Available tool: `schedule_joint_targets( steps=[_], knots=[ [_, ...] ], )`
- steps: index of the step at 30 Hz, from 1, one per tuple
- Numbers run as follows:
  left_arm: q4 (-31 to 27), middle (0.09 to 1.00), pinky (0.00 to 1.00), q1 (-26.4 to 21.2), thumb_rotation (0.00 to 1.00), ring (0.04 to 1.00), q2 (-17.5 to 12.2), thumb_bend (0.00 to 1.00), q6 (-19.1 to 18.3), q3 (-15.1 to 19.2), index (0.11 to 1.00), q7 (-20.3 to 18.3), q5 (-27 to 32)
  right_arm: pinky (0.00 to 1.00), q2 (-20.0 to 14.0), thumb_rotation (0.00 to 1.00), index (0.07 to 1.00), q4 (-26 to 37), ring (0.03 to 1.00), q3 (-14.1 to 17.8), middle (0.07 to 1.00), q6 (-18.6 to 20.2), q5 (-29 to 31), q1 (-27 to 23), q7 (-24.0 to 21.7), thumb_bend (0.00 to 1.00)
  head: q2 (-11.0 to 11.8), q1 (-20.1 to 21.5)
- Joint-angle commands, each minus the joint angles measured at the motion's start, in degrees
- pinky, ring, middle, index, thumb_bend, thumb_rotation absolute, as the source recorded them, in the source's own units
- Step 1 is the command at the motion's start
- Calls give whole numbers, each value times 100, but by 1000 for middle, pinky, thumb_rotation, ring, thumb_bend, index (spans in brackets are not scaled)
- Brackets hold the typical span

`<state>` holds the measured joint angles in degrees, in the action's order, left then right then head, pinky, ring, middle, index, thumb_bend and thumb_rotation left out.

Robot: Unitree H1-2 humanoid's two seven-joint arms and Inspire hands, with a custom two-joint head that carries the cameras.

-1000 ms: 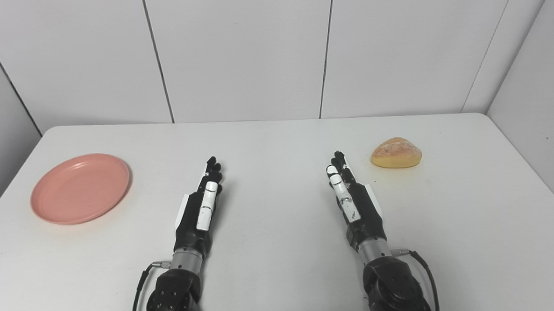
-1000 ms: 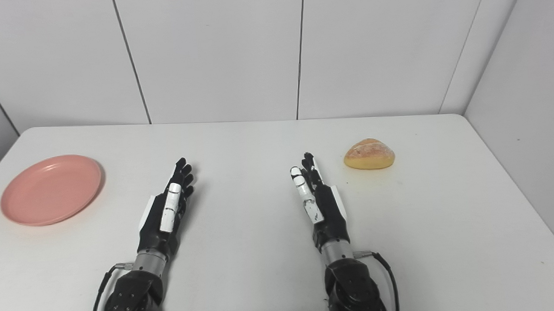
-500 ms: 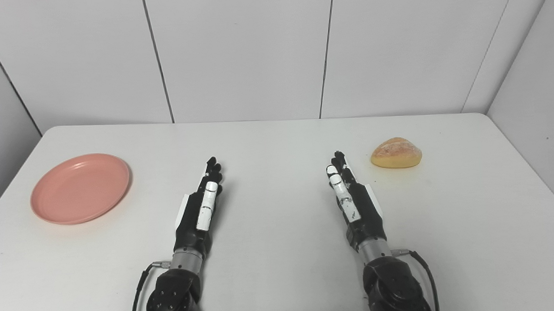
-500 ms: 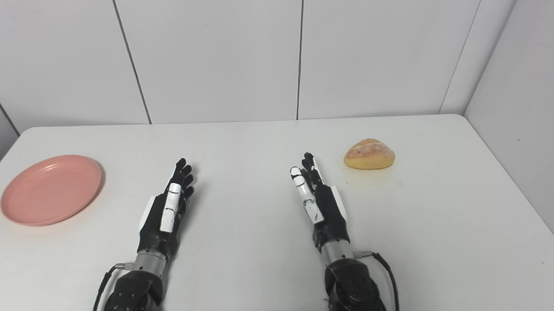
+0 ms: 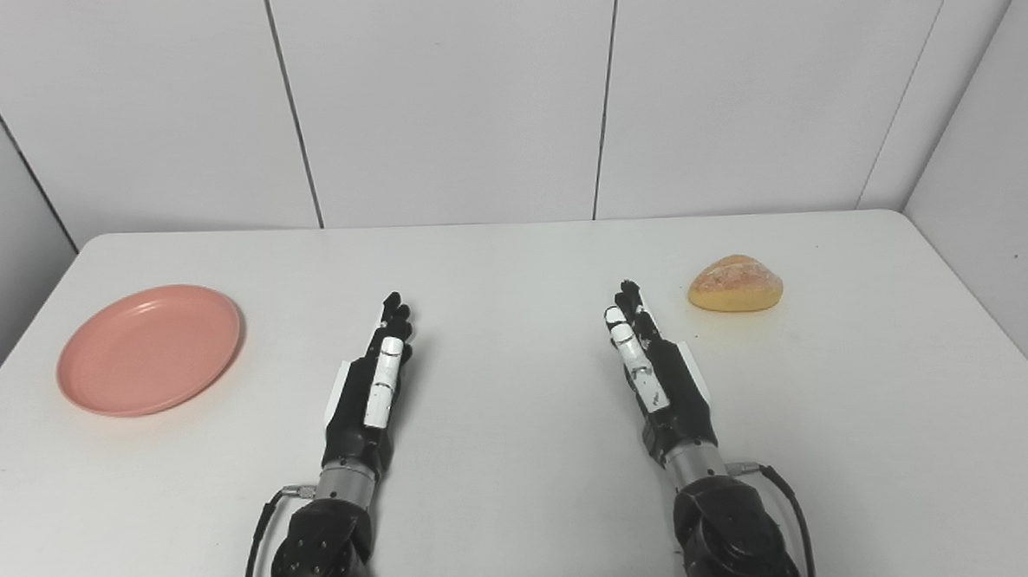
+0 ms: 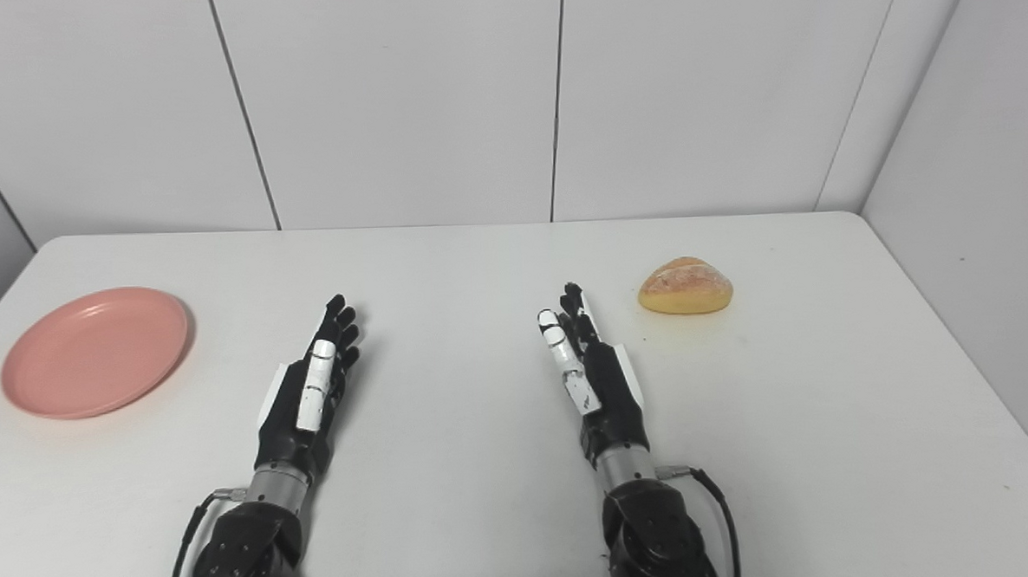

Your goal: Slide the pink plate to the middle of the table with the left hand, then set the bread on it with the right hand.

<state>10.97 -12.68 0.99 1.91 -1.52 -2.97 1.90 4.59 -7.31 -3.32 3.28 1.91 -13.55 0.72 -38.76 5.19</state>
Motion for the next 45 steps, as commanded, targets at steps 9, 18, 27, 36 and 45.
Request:
schedule_joint_targets(
  steps=[9,18,27,36,45],
  knots=[
    [-178,1000,1000,-138,1000,1000,36,610,43,5,1000,-13,50,1000,46,831,1000,188,1000,-12,1000,-171,11,-225,-57,617,11,-12],
    [-74,1000,1000,-129,1000,1000,109,617,165,-40,998,62,-46,1000,-38,830,1000,186,1000,15,1000,-217,56,-178,-123,610,195,-637],
    [371,1000,1000,-146,1000,1000,354,677,455,-299,989,423,-582,1000,-429,863,1000,-4,1000,180,1000,-655,210,-18,-392,614,729,-1789],
    [752,1000,1000,-188,1000,1000,529,676,743,-386,993,562,-693,1000,-617,862,1000,-463,1000,310,1000,-1056,566,-36,-785,601,1127,-2291],
    [1127,1000,1000,-274,1000,1000,600,642,1091,-415,991,724,-910,1000,-758,856,1000,-704,1000,384,1000,-1473,609,-22,-967,573,1366,-2453]
  ],
)
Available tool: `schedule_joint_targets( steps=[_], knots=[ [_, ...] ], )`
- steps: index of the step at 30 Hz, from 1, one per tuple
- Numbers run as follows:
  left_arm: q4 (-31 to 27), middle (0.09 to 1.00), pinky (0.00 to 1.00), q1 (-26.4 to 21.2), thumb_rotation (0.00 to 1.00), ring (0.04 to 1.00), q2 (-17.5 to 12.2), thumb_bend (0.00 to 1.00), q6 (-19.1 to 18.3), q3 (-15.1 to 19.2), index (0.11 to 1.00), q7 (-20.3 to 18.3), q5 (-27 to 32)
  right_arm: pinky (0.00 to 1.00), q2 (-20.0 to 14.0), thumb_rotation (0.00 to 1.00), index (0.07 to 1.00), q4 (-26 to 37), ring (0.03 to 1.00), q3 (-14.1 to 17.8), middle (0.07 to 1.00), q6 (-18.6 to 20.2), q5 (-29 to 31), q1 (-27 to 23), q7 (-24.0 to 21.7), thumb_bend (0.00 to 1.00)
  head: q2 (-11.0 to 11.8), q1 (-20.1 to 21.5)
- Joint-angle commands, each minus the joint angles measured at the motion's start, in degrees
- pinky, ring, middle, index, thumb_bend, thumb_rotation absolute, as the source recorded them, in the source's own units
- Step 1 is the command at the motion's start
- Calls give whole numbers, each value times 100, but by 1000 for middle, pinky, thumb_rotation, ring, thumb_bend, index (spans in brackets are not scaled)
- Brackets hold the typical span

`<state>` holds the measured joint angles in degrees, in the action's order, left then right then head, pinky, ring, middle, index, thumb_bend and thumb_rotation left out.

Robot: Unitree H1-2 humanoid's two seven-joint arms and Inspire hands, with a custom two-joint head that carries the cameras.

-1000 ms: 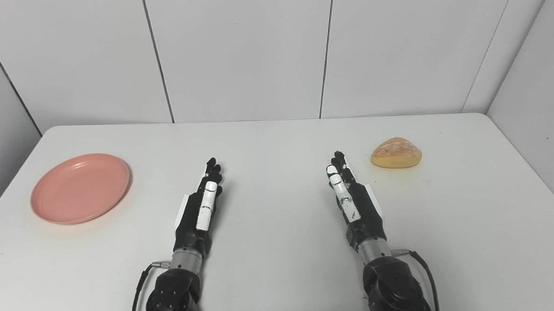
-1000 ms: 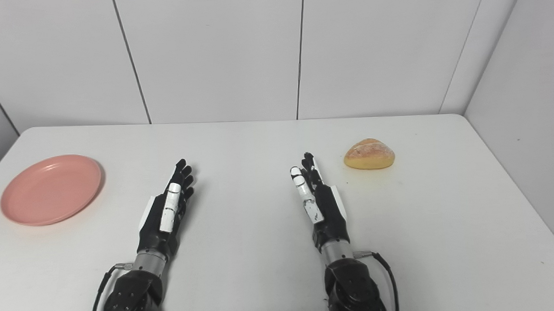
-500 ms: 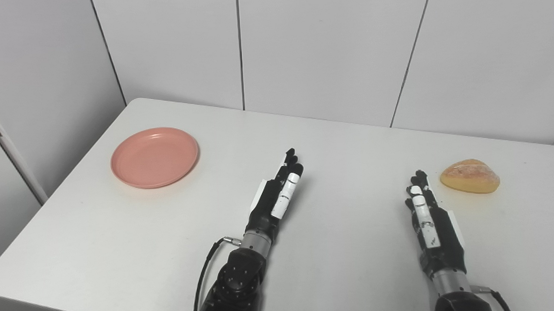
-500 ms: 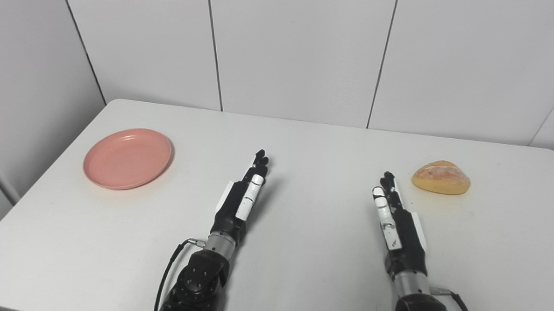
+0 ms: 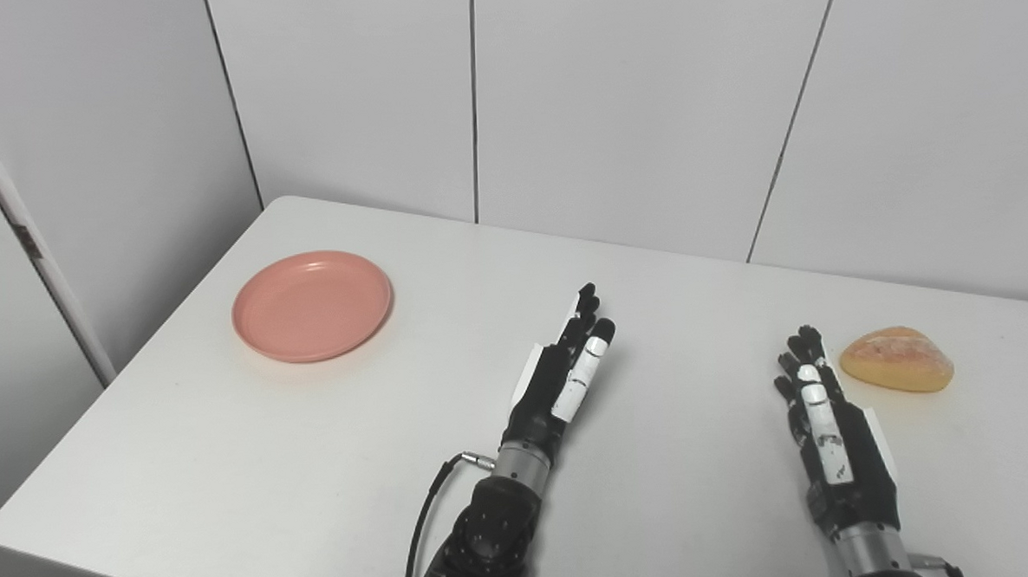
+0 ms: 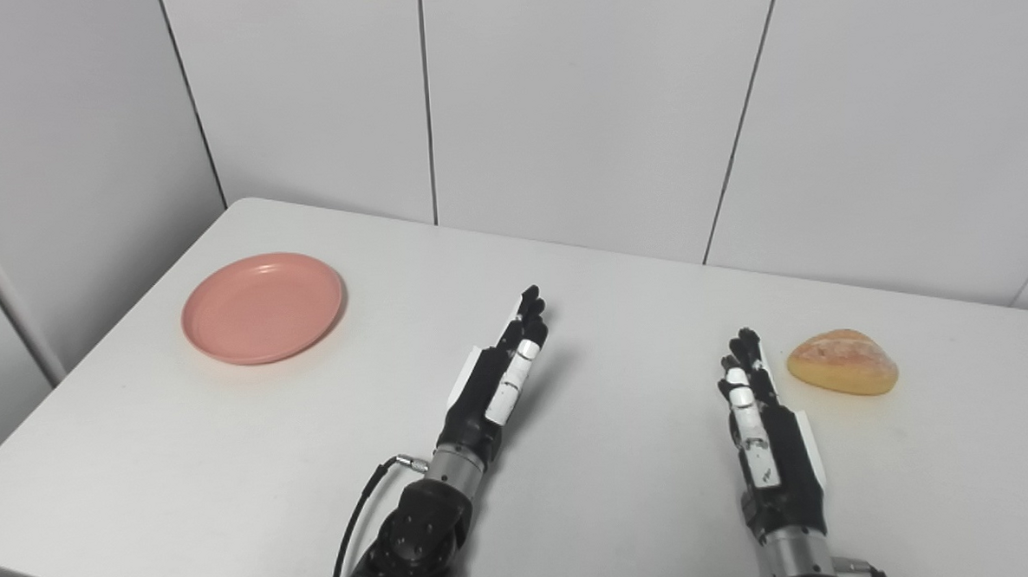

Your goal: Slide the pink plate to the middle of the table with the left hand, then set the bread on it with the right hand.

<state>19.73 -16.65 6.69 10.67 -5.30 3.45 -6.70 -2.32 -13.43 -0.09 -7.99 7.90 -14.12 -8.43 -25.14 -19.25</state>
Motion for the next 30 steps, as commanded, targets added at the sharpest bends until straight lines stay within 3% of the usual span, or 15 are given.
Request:
schedule_joint_targets(
  steps=[1,13,18,25,30],
  knots=[
    [263,1000,1000,128,1000,1000,36,641,229,-44,992,93,-70,1000,-68,855,1000,-87,1000,67,1000,-342,58,45,-80,571,25,-24],
    [345,1000,1000,99,1000,1000,95,659,229,-9,997,134,-80,1000,-104,877,1000,-190,1000,100,1000,-418,99,64,-134,597,123,-94],
    [234,1000,1000,67,1000,1000,97,656,187,134,1000,-32,298,1000,-86,870,1000,-185,1000,91,1000,-406,101,60,-136,590,155,-91],
    [-51,1000,1000,-102,1000,1000,75,653,69,431,992,148,542,1000,-66,871,1000,-225,1000,91,1000,-452,90,58,-126,590,200,-94],
    [-278,988,973,-195,1000,975,-27,673,49,572,997,31,745,1000,-50,866,1000,-199,1000,87,1000,-426,86,77,-112,583,224,-127]
  ],
)
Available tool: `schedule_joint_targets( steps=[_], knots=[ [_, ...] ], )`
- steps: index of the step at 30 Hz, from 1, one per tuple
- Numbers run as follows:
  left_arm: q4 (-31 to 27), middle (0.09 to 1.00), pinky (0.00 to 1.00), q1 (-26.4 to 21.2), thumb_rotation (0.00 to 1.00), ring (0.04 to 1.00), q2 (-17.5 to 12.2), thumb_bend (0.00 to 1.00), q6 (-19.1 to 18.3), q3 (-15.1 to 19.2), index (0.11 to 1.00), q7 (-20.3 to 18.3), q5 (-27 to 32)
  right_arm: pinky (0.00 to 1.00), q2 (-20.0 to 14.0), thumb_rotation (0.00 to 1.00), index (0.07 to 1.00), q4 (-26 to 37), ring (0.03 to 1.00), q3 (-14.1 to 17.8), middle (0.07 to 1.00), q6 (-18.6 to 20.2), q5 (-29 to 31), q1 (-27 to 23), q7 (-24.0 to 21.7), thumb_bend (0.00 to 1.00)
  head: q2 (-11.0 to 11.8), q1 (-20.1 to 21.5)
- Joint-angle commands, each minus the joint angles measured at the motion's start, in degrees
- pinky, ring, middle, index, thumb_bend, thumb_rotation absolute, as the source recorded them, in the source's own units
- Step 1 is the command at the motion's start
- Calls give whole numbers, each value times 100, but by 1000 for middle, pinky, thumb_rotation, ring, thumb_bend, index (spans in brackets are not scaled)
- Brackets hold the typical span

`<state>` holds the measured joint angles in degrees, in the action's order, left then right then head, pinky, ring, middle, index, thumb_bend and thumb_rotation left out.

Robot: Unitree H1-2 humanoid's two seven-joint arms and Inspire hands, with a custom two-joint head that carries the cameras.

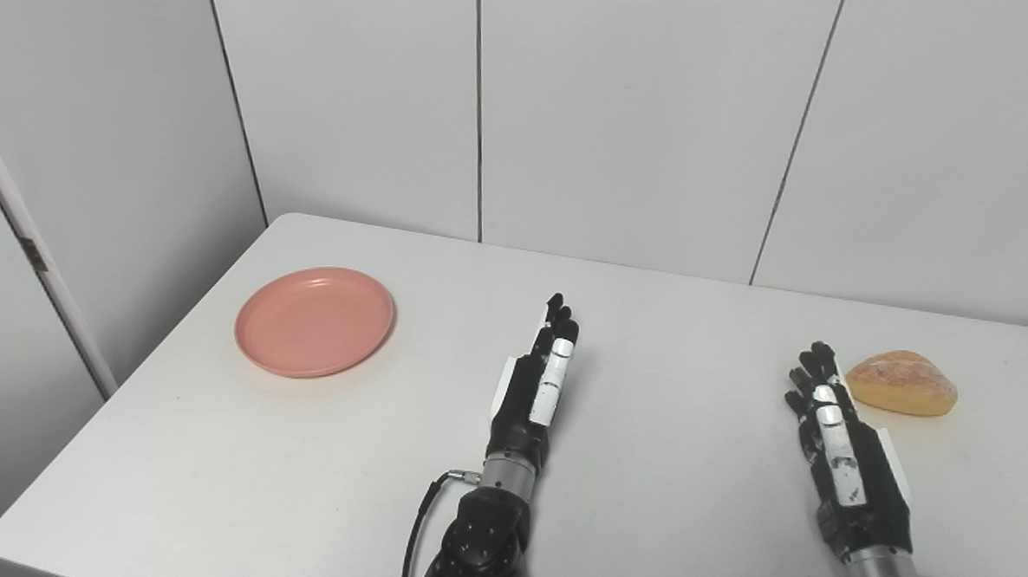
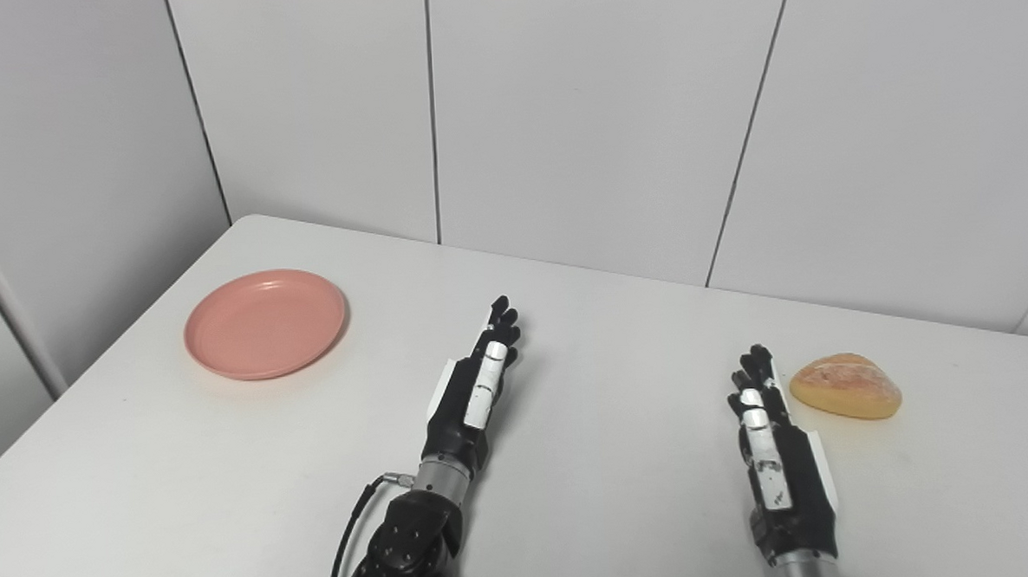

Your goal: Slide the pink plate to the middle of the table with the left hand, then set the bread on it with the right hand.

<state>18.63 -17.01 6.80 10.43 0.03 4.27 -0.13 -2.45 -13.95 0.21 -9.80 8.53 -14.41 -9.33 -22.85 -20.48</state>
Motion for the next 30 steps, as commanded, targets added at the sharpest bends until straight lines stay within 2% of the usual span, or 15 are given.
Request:
schedule_joint_targets(
  steps=[1,7,15,20,21,25,30],
  knots=[
    [-228,986,977,-177,1000,976,-53,666,33,77,997,-64,153,1000,-36,865,1000,-154,1000,56,1000,-272,15,106,-18,579,8,-26],
    [-568,974,967,-243,1000,970,-72,653,-108,317,985,-92,511,1000,-28,859,1000,-192,1000,94,1000,-321,44,106,-16,565,84,-156],
    [-1097,940,957,-313,999,933,-164,695,-429,589,946,75,629,1000,-36,850,1000,-145,1000,127,1000,-225,47,123,10,583,136,-292],
    [-1425,912,974,-340,1000,908,-374,717,-678,725,935,33,689,1000,-51,874,1000,-58,1000,123,1000,-156,62,153,-8,543,118,-333],
    [-1501,891,952,-338,1000,888,-424,713,-723,754,931,24,702,1000,-49,867,1000,-38,1000,125,1000,-167,74,163,-15,528,93,-342],
    [-1626,868,914,-426,1000,864,-734,721,-721,1003,897,98,750,1000,-56,862,1000,26,1000,121,1000,-134,92,194,-35,543,93,-392],
    [-1611,849,900,-489,1000,860,-970,731,-659,1222,875,126,823,1000,-48,863,1000,95,1000,117,1000,-55,115,216,-36,542,109,-456]
  ],
)
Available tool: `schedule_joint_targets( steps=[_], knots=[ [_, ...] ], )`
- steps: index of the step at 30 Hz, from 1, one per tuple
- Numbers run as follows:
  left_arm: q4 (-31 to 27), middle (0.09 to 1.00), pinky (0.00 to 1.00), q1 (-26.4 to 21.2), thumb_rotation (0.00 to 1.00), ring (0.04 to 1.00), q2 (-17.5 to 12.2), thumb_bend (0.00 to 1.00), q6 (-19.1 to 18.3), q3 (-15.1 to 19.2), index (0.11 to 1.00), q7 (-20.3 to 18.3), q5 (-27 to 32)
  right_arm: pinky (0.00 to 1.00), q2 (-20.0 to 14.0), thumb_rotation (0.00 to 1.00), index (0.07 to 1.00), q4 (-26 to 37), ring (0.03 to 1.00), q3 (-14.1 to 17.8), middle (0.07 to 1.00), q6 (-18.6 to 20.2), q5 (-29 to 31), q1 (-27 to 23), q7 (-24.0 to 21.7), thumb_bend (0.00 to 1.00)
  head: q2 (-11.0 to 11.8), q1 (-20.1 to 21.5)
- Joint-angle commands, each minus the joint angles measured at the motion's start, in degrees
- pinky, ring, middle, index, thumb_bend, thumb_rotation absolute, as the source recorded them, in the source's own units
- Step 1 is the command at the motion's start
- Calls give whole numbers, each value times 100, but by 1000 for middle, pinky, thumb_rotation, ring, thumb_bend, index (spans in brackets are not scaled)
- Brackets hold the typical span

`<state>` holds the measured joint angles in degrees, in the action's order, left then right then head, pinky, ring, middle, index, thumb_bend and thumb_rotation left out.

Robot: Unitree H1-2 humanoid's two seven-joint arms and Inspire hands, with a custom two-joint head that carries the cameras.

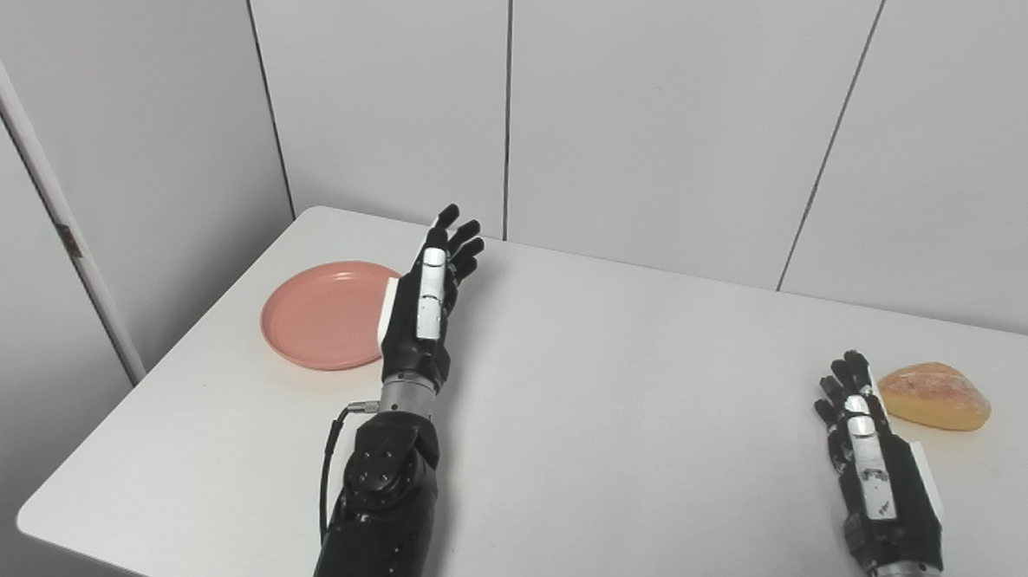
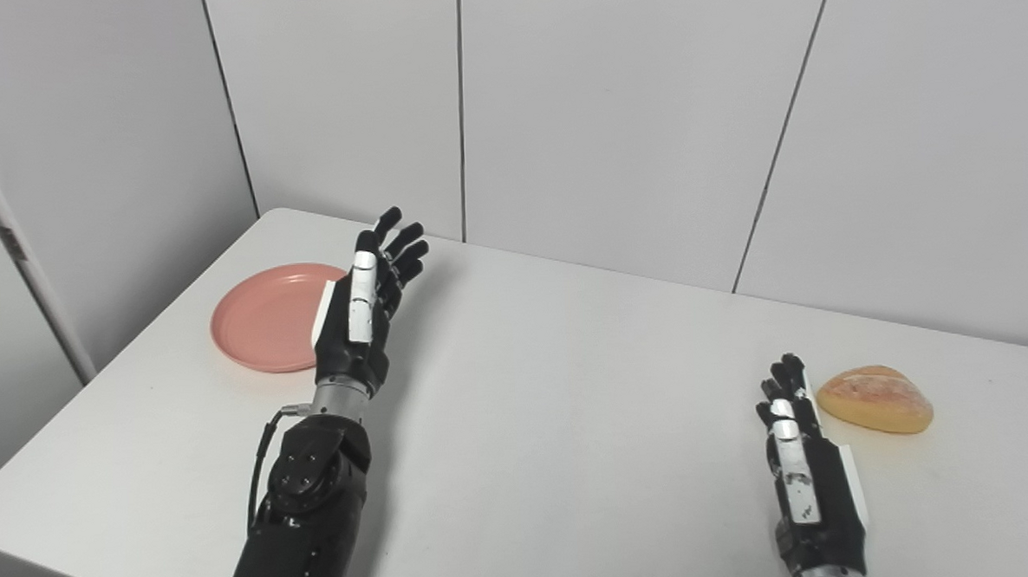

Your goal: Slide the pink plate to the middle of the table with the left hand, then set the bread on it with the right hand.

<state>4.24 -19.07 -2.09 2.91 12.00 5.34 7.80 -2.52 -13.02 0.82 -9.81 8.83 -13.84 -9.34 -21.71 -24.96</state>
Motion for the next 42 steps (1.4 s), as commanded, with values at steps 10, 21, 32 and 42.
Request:
schedule_joint_targets(
  steps=[10,21,32,42],
  knots=[
    [-362,833,937,-532,1000,858,-811,750,-391,515,842,126,176,1000,-40,876,1000,148,1000,33,1000,47,71,177,-22,507,18,-98],
    [241,837,899,-801,1000,853,-1751,739,-584,942,836,41,268,1000,-27,888,1000,154,1000,23,1000,93,38,143,11,505,130,-195],
    [1395,831,947,-1003,1000,871,-2484,708,-190,1093,825,-120,323,1000,-13,911,1000,326,1000,12,1000,271,63,179,18,456,145,-268],
    [2434,826,970,-1215,1000,861,-2790,689,221,1036,807,-342,264,1000,-28,904,1000,403,1000,23,1000,314,140,205,-43,428,176,-349]
  ],
)
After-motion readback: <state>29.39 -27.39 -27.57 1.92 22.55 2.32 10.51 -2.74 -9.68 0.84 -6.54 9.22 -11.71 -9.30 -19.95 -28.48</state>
